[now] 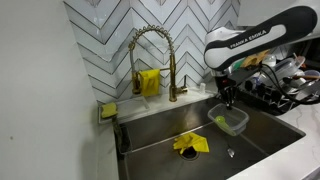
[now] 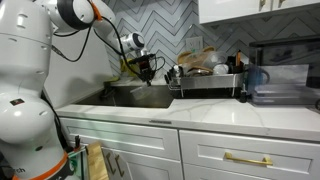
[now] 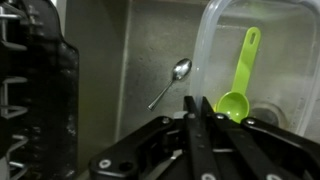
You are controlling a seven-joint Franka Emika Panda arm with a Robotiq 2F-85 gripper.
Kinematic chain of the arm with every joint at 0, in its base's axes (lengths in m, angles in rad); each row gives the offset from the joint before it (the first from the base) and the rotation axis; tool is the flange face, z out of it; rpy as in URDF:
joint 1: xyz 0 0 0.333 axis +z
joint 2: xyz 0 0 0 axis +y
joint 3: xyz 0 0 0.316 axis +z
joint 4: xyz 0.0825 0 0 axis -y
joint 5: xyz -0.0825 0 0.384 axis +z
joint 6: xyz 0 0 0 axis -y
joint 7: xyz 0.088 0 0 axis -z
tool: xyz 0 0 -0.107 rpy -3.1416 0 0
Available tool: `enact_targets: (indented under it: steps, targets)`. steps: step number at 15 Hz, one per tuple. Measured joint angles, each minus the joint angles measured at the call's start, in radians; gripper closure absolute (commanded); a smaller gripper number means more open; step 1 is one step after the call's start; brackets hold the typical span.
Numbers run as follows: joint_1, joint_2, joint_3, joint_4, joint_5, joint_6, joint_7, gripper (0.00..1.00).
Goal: Remove the lunchbox from the sink, put it on the counter, remove the lunchbox from the drying rack put it on the counter, put the lunchbox with a spoon in it in the lunchbox on the right and put them in the sink
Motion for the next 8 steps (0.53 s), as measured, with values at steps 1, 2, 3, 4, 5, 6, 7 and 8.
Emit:
enact_targets:
  steps: [1, 2, 3, 4, 5, 6, 7, 8]
  targets:
    - [-0.003, -0.018, 0.0, -0.011, 0.0, -0.001, 0.007, 0.93]
    - [-0.005, -0.028, 0.0, -0.02, 0.0, -0.001, 0.01, 0.93]
    - [-0.005, -0.031, 0.0, -0.025, 0.0, -0.001, 0.012, 0.93]
    - [-0.005, -0.03, 0.0, -0.029, 0.0, -0.001, 0.013, 0.93]
    - [-0.005, -0.029, 0.0, -0.03, 0.0, -0.001, 0.013, 0.98]
    - [-0.005, -0.029, 0.0, -0.031, 0.0, -0.001, 0.014, 0.98]
    - [-0.006, -0.029, 0.002, -0.03, 0.0, -0.001, 0.014, 0.98]
    - [-0.007, -0.03, 0.003, -0.026, 0.0, -0.008, 0.017, 0.98]
